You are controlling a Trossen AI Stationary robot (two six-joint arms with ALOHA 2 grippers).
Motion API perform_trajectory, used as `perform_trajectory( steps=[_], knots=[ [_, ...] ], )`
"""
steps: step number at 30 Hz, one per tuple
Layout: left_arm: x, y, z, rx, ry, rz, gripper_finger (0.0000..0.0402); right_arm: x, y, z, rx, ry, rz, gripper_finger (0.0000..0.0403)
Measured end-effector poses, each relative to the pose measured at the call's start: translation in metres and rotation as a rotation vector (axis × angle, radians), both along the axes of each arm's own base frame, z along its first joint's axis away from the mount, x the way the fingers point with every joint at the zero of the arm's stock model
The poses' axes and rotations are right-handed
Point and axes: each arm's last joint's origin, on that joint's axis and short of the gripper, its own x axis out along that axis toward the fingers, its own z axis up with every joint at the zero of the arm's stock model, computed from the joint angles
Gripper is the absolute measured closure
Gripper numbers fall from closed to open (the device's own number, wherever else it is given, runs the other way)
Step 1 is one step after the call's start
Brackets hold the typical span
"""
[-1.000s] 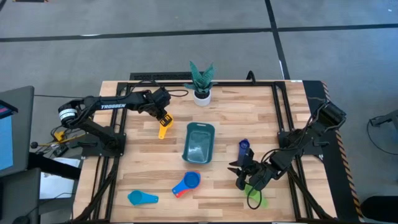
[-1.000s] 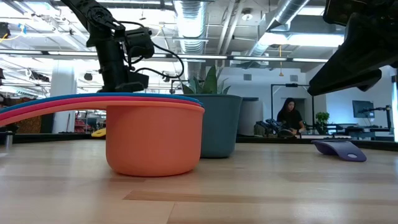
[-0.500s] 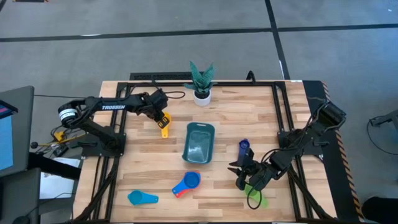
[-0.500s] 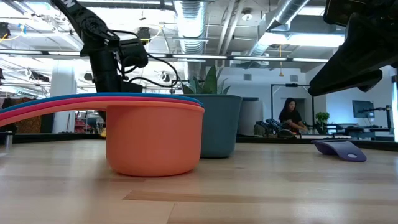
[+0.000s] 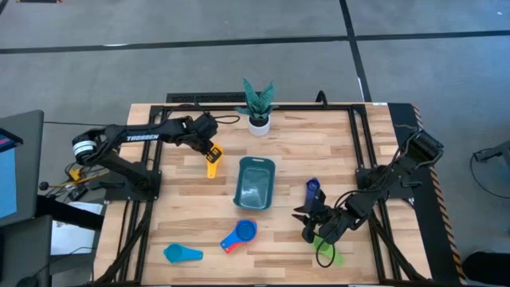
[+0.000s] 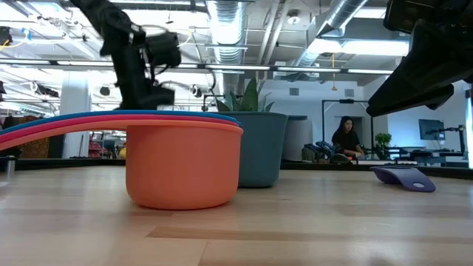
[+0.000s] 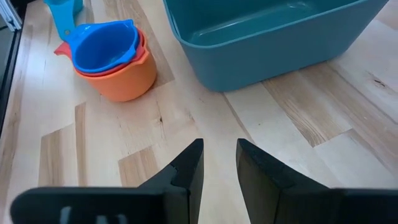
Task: Nest measuring cups in basket
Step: Stack the yellow measuring cup on top of the blue measuring cup
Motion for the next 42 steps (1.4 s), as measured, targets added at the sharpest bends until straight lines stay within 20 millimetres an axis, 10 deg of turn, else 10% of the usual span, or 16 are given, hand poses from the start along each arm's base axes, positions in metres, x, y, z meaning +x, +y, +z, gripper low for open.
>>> perform_trajectory(
  steps=[12,26,42],
  knots=[
    [0.028,-0.097,0.063,-0.023,-0.13,-0.398,0.0399,0.003,-0.004,0.0,-0.002,0.001,-0.016,0.0284],
    [0.101,-0.195,0.063,-0.048,-0.206,-0.687,0.0401,0.01,-0.014,0.0,0.009,0.021,-0.029,0.0284],
    [0.138,-0.246,0.039,-0.167,-0.043,-0.77,0.0396,0.005,-0.005,0.0,0.016,0.025,0.014,0.0284]
  ],
)
